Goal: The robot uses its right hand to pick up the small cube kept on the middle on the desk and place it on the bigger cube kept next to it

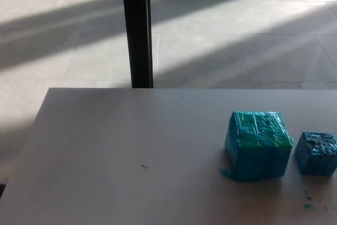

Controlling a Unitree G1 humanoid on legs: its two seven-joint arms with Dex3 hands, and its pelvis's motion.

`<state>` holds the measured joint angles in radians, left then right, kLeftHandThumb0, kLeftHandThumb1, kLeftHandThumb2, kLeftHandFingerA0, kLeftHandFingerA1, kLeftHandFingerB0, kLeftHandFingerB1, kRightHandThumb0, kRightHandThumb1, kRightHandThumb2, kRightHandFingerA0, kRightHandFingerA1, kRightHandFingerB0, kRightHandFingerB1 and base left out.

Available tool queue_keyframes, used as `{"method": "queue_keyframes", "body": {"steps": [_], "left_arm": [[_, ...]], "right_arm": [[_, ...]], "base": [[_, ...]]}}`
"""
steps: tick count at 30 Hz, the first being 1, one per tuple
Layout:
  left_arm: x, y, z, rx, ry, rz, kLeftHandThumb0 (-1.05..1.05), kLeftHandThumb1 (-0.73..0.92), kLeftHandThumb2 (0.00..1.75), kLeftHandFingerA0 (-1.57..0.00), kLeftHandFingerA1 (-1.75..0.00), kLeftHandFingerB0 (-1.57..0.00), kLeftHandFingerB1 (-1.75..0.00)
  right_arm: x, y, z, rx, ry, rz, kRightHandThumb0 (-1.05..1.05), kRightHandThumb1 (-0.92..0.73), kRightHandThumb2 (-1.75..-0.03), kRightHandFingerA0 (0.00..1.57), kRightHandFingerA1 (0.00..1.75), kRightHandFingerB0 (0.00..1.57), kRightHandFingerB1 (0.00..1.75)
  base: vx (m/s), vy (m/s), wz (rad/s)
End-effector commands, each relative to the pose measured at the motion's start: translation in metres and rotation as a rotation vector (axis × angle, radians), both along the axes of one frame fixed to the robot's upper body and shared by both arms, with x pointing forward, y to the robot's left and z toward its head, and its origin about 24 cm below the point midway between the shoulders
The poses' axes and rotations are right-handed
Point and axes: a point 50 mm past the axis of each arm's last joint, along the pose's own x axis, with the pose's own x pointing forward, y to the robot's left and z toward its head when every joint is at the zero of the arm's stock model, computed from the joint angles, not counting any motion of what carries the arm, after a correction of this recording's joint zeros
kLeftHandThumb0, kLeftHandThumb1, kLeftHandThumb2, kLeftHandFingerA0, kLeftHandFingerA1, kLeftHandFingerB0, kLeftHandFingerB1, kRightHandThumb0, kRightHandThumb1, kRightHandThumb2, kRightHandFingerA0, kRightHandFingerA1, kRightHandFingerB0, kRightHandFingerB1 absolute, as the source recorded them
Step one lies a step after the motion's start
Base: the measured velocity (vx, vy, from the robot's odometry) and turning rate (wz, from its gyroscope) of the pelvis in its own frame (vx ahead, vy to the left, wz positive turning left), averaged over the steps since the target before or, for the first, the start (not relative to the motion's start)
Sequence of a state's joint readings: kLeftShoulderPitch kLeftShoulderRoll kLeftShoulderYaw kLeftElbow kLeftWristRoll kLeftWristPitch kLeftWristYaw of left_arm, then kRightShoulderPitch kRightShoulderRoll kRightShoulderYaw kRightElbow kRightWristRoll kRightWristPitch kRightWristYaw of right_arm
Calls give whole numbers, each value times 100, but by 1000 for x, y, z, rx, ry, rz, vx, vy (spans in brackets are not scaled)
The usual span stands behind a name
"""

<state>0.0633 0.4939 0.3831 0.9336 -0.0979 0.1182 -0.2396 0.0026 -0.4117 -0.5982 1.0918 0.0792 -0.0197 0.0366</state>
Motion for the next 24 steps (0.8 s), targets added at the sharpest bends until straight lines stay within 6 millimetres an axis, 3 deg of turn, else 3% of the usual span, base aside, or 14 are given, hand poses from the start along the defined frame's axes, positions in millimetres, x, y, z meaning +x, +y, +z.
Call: {"method": "queue_keyframes", "body": {"steps": [1, 5, 10, 11, 12, 13, 14, 17, 18, 19, 20, 21, 22, 24], "left_arm": [[6, 24, 31, -163, -190, 84, -79, 79, 64, -37, -50, -24, -36], [4, 23, 28, -174, -182, 100, -78, 78, 63, -37, -49, -25, -36], [5, 23, 28, -175, -181, 87, -79, 77, 63, -35, -50, -24, -36], [4, 23, 28, -185, -184, 88, -79, 60, 96, -28, -56, -19, -47], [4, 23, 28, -185, -181, 89, -79, 60, 96, -28, -56, -19, -47], [4, 22, 28, -186, -176, 80, -79, 61, 96, -28, -56, -19, -47], [4, 23, 28, -189, -176, 92, -78, 78, 63, -34, -49, -24, -36], [2, 23, 27, -181, -168, 94, -78, 77, 63, -37, -50, -24, -36], [2, 23, 27, -191, -175, 102, -78, 78, 63, -36, -51, -23, -36], [2, 23, 28, -185, -167, 87, -79, 78, 64, -36, -49, -23, -36], [2, 23, 28, -192, -176, 87, -79, 61, 98, -30, -58, -16, -47], [3, 22, 29, -192, -179, 76, -78, 62, 98, -29, -58, -16, -47], [3, 22, 29, -195, -183, 83, -78, 61, 98, -28, -58, -16, -48], [3, 22, 29, -194, -181, 84, -79, 61, 98, -29, -58, -16, -47]], "right_arm": [[-11, -40, 34, -54, -260, -396, -60, -54, -73, 67, 131, 48, 107], [-7, -56, 53, -60, -378, -454, -67, -58, -67, 78, 135, 44, 105], [15, -68, 82, -107, -484, -427, -68, -63, -62, 70, 138, 49, 95], [24, -72, 94, -122, -534, -406, -69, -63, -61, 81, 143, 53, 90], [34, -75, 105, -134, -577, -392, -71, -61, -61, 79, 141, 58, 88], [50, -78, 126, -163, -646, -312, -73, -64, -61, 73, 119, 56, 77], [59, -78, 137, -172, -695, -270, -72, -63, -60, 68, 118, 56, 75], [82, -75, 168, -220, -757, -183, -75, -63, -59, 70, 112, 61, 67], [92, -72, 181, -230, -806, -138, -73, -51, -99, 87, 106, 62, 69], [109, -63, 202, -275, -843, -44, -76, -63, -59, 68, 91, 61, 58], [123, -54, 218, -283, -872, 39, -72, -64, -60, 61, 84, 62, 53], [135, -45, 230, -299, -889, 120, -68, -51, -93, 55, 77, 50, 59], [142, -35, 240, -361, -844, 194, -70, -71, -61, 50, 73, 43, 46], [148, -27, 247, -381, -828, 257, -65, -75, -63, 43, 63, 35, 39]], "base": [[0, 0, 0], [0, 0, 0], [0, 0, 0], [0, 0, 0], [0, 0, 0], [0, 0, 0], [0, 0, 0], [0, 0, 0], [0, 0, 0], [0, 0, 0], [0, 0, 0], [0, 0, 0], [0, 0, 0], [0, 0, 0]]}}
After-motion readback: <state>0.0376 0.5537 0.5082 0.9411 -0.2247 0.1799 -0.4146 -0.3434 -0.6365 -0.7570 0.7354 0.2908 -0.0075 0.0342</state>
